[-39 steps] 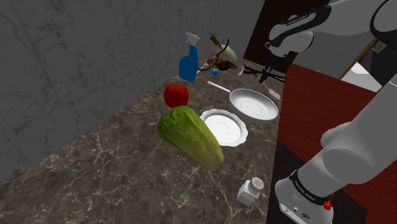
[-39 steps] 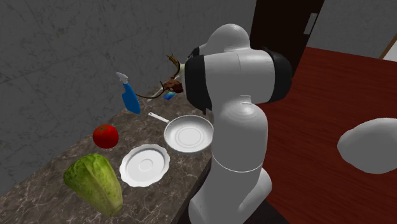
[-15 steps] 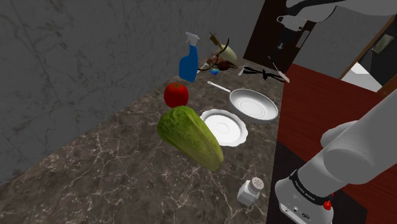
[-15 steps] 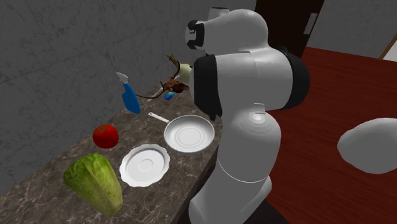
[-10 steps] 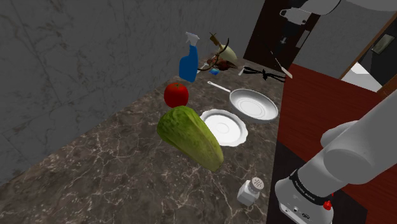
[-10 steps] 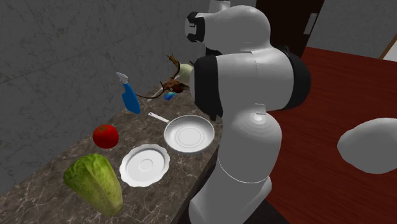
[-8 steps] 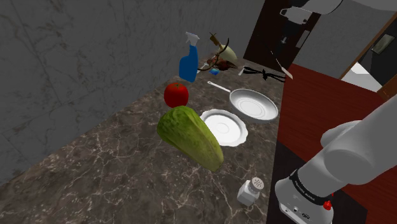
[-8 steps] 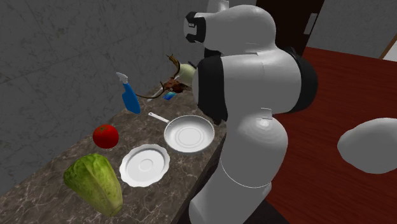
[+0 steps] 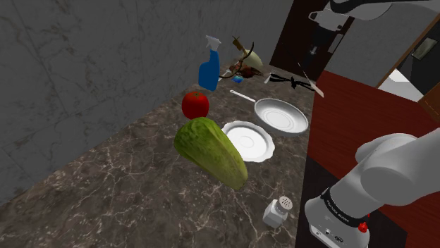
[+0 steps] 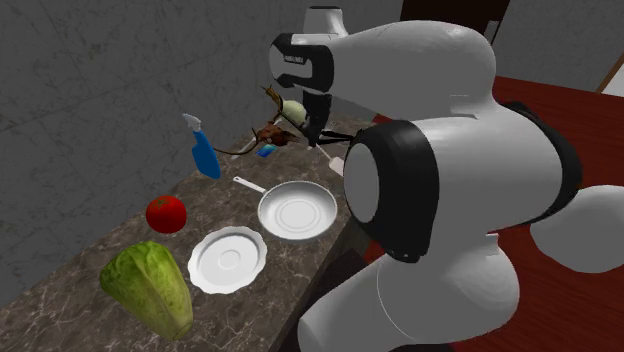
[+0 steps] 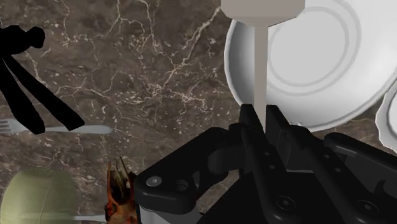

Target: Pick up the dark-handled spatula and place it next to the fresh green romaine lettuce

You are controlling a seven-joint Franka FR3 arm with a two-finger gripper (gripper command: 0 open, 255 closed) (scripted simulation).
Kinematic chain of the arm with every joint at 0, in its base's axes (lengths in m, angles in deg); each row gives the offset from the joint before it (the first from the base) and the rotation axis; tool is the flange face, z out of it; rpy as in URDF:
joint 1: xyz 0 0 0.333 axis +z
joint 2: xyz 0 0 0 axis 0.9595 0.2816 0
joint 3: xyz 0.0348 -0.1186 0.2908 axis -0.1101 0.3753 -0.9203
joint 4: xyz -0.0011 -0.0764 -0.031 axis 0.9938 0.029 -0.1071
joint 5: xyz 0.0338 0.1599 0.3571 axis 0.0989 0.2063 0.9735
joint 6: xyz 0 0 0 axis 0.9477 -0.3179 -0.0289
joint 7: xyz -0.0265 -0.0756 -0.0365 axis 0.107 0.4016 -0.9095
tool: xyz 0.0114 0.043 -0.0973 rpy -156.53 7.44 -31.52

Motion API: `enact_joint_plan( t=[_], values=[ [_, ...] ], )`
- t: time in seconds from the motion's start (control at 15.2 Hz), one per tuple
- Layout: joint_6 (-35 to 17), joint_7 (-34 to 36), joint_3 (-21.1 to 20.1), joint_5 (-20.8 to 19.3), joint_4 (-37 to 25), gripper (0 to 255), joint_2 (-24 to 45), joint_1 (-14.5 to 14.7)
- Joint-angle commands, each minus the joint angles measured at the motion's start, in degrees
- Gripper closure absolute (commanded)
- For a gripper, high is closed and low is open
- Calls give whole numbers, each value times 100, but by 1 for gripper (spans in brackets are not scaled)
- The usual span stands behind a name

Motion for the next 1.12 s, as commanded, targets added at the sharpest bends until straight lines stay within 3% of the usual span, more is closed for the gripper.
enact_joint_plan(
  t=[0.0, 0.53, 1.06],
  values=[
    [62, 272, -198, -80, 323, 255, -392, 14],
    [290, 1296, -1065, 1, 1430, 255, -1700, 154],
    [632, 2310, -2004, 493, 2137, 255, -2738, 484]
  ],
)
